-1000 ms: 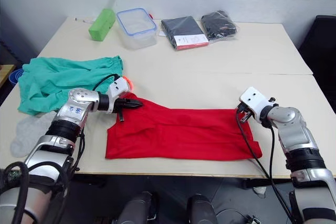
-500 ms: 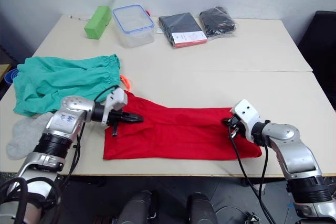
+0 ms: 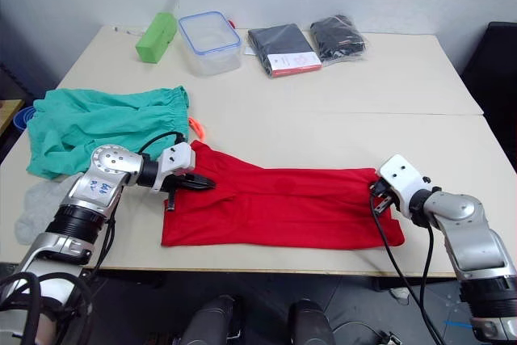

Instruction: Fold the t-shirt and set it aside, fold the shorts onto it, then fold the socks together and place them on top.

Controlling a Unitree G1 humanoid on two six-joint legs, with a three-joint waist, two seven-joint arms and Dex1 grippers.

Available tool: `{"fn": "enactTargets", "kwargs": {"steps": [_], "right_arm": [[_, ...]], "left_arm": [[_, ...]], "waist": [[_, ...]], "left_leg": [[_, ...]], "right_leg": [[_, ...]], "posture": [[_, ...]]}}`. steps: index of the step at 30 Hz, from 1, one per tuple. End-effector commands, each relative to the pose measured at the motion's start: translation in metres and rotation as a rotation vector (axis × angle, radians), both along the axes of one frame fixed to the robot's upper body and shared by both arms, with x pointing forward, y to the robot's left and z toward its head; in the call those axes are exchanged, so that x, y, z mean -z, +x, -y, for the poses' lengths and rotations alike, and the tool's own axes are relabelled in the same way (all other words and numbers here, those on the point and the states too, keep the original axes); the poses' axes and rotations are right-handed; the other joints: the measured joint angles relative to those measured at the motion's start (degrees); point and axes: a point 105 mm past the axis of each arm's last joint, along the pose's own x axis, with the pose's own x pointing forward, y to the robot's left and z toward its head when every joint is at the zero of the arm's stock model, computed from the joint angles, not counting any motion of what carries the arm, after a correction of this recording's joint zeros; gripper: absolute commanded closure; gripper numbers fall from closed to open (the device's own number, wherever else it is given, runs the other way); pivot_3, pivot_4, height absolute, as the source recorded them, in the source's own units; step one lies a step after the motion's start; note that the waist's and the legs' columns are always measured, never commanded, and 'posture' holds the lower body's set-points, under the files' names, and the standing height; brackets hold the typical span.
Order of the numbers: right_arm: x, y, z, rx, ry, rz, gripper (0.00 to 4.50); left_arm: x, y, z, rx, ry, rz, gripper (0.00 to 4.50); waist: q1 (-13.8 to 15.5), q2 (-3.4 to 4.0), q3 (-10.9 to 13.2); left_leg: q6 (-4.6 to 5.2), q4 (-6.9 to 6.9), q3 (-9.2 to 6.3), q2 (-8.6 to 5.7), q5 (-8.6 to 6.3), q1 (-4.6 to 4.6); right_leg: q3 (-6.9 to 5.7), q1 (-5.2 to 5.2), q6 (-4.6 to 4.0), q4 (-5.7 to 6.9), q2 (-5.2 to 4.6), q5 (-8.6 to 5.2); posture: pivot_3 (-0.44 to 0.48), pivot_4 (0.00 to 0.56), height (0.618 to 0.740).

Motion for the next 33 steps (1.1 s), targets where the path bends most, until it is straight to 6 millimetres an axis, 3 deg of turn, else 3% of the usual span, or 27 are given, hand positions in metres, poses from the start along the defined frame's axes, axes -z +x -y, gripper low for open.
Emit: {"fn": "enactTargets", "kwargs": {"steps": [1, 4, 6, 9, 13, 18, 20, 21, 27, 33], "right_arm": [[-0.038, -0.010, -0.019, -0.082, 0.108, 0.098, 4.50], [-0.051, -0.027, -0.032, -0.141, 0.151, 0.125, 4.50], [-0.055, -0.046, -0.046, -0.209, 0.200, 0.116, 4.50], [-0.057, -0.071, -0.061, -0.269, 0.237, 0.089, 3.94], [-0.056, -0.097, -0.071, -0.272, 0.241, 0.087, 2.59], [-0.053, -0.110, -0.061, -0.133, 0.227, 0.124, 0.86], [-0.051, -0.115, -0.056, -0.079, 0.215, 0.134, 0.11], [-0.050, -0.117, -0.054, -0.052, 0.210, 0.141, 0.02], [-0.045, -0.132, -0.054, 0.046, 0.199, 0.159, 0.02], [-0.043, -0.146, -0.067, -0.008, 0.217, 0.147, 0.02]], "left_arm": [[-0.034, -0.011, 0.013, 0.071, -0.137, -0.070, 4.44], [-0.060, -0.007, 0.033, 0.124, -0.201, -0.098, 4.27], [-0.075, 0.000, 0.050, 0.170, -0.239, -0.124, 3.86], [-0.083, 0.013, 0.076, 0.221, -0.233, -0.122, 2.96], [-0.080, 0.033, 0.115, 0.251, -0.177, -0.076, 1.70], [-0.076, 0.043, 0.169, 0.245, -0.134, -0.004, 0.14], [-0.071, 0.045, 0.187, 0.213, -0.113, 0.025, 0.00], [-0.068, 0.045, 0.196, 0.201, -0.107, 0.032, 0.00], [-0.045, 0.036, 0.229, 0.190, -0.023, 0.048, 0.00], [-0.030, 0.033, 0.236, 0.173, 0.038, 0.043, 0.00]], "waist": [[0.0, 0.14, 0.1], [0.5, 0.15, 0.2], [1.5, 0.13, 0.2], [1.8, 0.13, 0.2], [2.0, 0.08, 0.2], [1.7, -0.11, 0.3], [1.8, -0.12, 0.3], [1.8, -0.12, 0.3], [1.8, -0.13, 0.3], [1.7, -0.13, 0.3]], "left_leg": [[-0.02, -0.04, 0.00, 0.01, 0.02, -0.06], [-0.03, -0.03, -0.01, 0.01, 0.04, -0.13], [0.05, 0.03, -0.15, -0.03, 0.06, -0.21], [0.07, 0.08, -0.15, -0.11, 0.05, -0.24], [0.08, 0.09, -0.12, -0.17, 0.06, -0.30], [0.11, 0.16, -0.06, -0.15, 0.09, -0.68], [0.04, 0.25, 0.01, -0.16, 0.15, -0.96], [0.03, 0.25, 0.03, -0.17, 0.16, -0.95], [0.04, 0.24, 0.12, -0.14, 0.22, -0.95], [0.21, 0.21, 0.14, -0.13, 0.13, -0.93]], "right_leg": [[0.00, -0.07, 0.00, 0.01, 0.02, 0.00], [-0.04, -0.13, 0.00, 0.02, 0.07, 0.00], [-0.17, -0.07, 0.00, -0.01, 0.08, 0.00], [-0.18, 0.00, 0.03, -0.12, 0.07, 0.00], [-0.17, 0.00, 0.16, -0.26, 0.08, 0.06], [-0.15, -0.38, 0.28, -0.27, 0.12, 0.13], [-0.14, -0.77, 0.30, -0.06, 0.12, 0.14], [-0.17, -0.79, 0.30, -0.03, 0.12, 0.14], [-0.13, -0.90, 0.30, 0.06, 0.14, 0.14], [0.08, -0.95, 0.30, 0.11, 0.14, 0.14]], "posture": [[0.000, 0.150, 0.740], [0.000, 0.150, 0.740], [0.000, 0.150, 0.740], [0.000, 0.150, 0.740], [0.000, 0.150, 0.740], [0.000, 0.150, 0.740], [0.000, 0.150, 0.740], [0.000, 0.150, 0.740], [0.000, 0.150, 0.740], [0.000, 0.150, 0.740]]}}
